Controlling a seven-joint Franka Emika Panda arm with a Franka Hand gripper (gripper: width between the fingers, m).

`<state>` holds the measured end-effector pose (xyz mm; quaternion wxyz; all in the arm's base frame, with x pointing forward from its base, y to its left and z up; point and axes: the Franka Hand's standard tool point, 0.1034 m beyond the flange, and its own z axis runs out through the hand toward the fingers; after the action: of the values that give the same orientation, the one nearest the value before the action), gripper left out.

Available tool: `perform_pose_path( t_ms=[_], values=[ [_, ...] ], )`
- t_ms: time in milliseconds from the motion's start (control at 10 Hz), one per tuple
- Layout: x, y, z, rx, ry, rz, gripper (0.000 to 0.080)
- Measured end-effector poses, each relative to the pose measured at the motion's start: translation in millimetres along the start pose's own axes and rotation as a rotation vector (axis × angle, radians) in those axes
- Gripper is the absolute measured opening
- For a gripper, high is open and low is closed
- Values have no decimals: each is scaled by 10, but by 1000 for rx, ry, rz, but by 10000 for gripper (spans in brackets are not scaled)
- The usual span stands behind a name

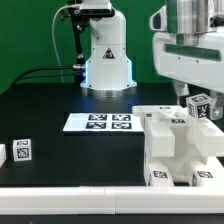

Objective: Assemble chair

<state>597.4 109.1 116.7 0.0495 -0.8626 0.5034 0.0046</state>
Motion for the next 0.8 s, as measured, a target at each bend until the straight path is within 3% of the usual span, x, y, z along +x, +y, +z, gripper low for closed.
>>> perform_pose_path(
  t_ms=[100,500,700,800],
  values=[
    [-13,-3,-2,-1,0,-218,621],
    [-34,-5,14,-3,-2,-494,649],
    [-132,-84,-20,-20,14,-820,649],
    [-132,-81,-13,-17,13,-802,649]
  ],
)
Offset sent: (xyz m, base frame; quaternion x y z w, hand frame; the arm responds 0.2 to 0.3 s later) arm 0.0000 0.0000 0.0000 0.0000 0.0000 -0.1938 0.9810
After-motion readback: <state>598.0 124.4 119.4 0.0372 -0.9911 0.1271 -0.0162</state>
